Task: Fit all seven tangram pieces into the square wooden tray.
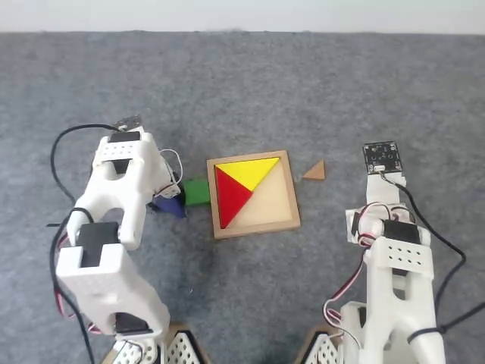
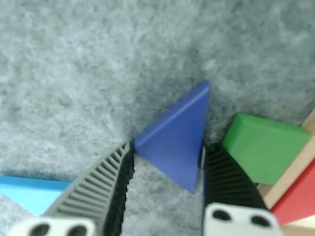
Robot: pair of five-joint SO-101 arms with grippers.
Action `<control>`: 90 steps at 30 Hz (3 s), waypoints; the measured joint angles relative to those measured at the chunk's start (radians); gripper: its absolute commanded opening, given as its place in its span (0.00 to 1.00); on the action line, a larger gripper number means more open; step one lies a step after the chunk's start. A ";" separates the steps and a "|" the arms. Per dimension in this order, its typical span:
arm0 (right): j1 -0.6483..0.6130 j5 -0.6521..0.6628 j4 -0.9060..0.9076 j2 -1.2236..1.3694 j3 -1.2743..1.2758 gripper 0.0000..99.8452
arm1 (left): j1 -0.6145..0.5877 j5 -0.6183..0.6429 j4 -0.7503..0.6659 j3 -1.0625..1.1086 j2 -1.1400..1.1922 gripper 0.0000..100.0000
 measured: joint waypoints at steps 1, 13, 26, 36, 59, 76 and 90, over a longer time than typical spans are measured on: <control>0.000 0.000 0.000 0.000 0.000 0.05 | 0.000 0.000 0.000 0.000 0.000 0.20; 0.000 0.000 0.000 0.000 0.018 0.05 | 0.000 0.003 -0.009 0.037 -0.044 0.20; 0.000 0.000 0.000 0.000 0.021 0.05 | 0.000 -0.031 -0.101 0.325 -0.440 0.20; -0.002 0.000 0.000 0.000 0.021 0.05 | 0.054 -0.190 -0.091 0.305 -0.529 0.20; 0.057 0.000 0.000 0.000 0.021 0.05 | 0.554 -1.430 0.397 -0.747 0.310 0.20; 0.292 -0.107 -0.061 -0.155 0.055 0.05 | 0.717 -1.714 0.451 -1.106 0.523 0.20; 0.293 -0.107 -0.066 -0.301 0.110 0.06 | 0.715 -1.729 0.451 -1.114 0.523 0.39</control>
